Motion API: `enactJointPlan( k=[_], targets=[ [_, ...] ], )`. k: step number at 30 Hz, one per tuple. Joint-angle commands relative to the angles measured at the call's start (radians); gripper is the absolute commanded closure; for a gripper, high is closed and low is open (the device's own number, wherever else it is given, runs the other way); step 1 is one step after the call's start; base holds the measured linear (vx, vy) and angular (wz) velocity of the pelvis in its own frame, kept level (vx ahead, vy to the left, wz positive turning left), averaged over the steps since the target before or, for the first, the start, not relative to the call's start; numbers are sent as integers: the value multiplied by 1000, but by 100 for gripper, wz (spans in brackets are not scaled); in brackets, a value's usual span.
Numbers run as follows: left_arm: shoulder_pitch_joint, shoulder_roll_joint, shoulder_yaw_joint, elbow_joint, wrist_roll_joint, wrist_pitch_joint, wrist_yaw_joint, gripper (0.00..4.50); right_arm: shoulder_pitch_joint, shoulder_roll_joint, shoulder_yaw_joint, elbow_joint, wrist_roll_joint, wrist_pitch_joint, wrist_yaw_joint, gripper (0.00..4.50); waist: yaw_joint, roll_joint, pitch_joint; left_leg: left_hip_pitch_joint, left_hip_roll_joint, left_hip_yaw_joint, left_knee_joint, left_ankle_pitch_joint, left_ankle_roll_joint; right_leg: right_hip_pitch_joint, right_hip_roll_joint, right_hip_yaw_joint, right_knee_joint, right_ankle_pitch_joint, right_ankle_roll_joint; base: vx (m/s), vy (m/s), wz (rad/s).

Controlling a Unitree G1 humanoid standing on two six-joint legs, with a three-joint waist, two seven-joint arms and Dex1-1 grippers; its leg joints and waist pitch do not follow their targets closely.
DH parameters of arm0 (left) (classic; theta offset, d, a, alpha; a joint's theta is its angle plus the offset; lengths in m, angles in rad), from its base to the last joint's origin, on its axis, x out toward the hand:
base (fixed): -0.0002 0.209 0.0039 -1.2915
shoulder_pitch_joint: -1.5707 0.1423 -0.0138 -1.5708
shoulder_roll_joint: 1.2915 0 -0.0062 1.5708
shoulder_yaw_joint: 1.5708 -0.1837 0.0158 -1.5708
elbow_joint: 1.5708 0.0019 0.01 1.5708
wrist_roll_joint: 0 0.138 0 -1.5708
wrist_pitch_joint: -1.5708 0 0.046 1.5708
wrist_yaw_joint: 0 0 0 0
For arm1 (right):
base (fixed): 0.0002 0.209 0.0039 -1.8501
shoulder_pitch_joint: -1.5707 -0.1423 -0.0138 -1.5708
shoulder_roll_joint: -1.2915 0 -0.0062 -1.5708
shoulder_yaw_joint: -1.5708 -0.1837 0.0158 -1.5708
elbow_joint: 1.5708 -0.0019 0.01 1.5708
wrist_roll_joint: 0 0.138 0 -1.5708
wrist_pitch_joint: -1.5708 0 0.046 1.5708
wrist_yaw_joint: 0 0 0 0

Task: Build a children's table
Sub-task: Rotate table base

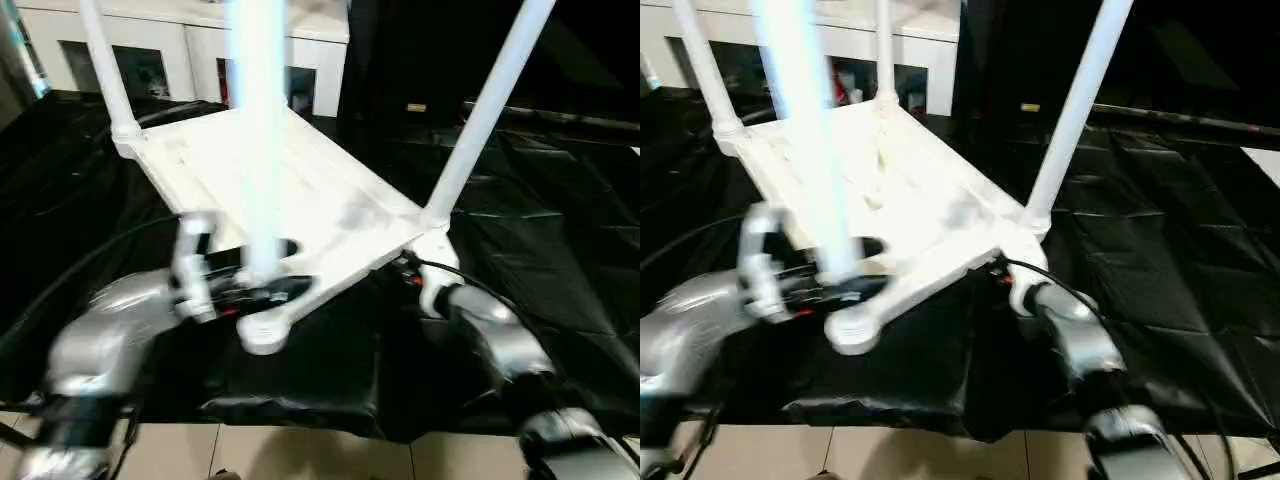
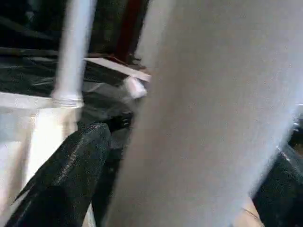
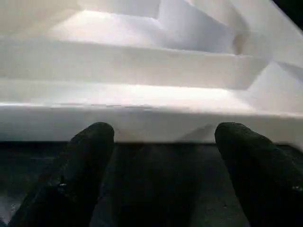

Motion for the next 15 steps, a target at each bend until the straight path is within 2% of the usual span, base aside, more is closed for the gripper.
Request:
enactJointPlan(
  k=[1,3,4,5,6,8,9,10,11,14,15],
  targets=[
    [-28,-25,-60,-7,16,-6,-27,2,-22,8,9,33,-7,-21,9,67,0,12,-58,12,47,-21,-71,-209,-18,45,-65,53,-65,-197,-196,0,0,0],
    [-60,-67,-125,-9,28,-9,-56,2,-39,28,17,66,-4,-36,25,67,1,13,-57,13,49,-21,-71,-222,-19,44,-67,53,-68,-217,-198,0,0,0],
    [-71,-82,-153,-6,36,-13,-68,2,-45,38,15,78,0,-48,28,67,-1,9,-57,11,48,-20,-71,-223,-18,45,-66,53,-69,-223,-197,0,0,0],
    [-76,-89,-164,-4,40,-15,-72,2,-48,43,13,82,3,-53,29,67,1,12,-58,12,49,-22,-71,-221,-20,46,-68,53,-68,-225,-195,0,0,0],
    [-82,-99,-176,-1,44,-21,-76,2,-50,48,11,85,6,-54,32,67,0,9,-58,9,49,-22,-71,-212,-18,49,-68,53,-67,-217,-195,0,0,0],
    [-108,-138,-208,27,56,-42,-86,2,-62,56,13,104,-1,-60,27,67,-3,11,-60,8,47,-21,-69,-194,-12,49,-67,53,-65,-191,-201,0,0,0],
    [-123,-160,-228,44,70,-63,-91,2,-67,61,11,116,-4,-66,25,67,-5,8,-61,7,47,-21,-68,-190,-8,51,-67,52,-65,-179,-205,0,0,0],
    [-123,-161,-229,45,70,-64,-91,2,-67,61,11,116,-4,-66,25,67,-6,13,-60,5,47,-22,-69,-190,-7,52,-68,52,-65,-177,-207,0,0,0],
    [-134,-177,-245,58,81,-80,-94,2,-71,66,8,123,-4,-71,24,67,-11,9,-61,3,47,-23,-68,-191,-6,54,-68,51,-64,-179,-209,0,0,0],
    [-166,-239,-280,114,119,-138,-86,2,-78,79,2,139,-5,-86,21,67,-16,19,-61,7,47,-21,-66,-199,1,51,-67,52,-70,-176,-218,0,0,0],
    [-173,-256,-283,131,127,-154,-83,2,-81,81,1,146,-7,-94,20,67,-16,15,-62,5,48,-22,-65,-197,1,56,-68,51,-67,-165,-225,0,0,0]
  ],
)
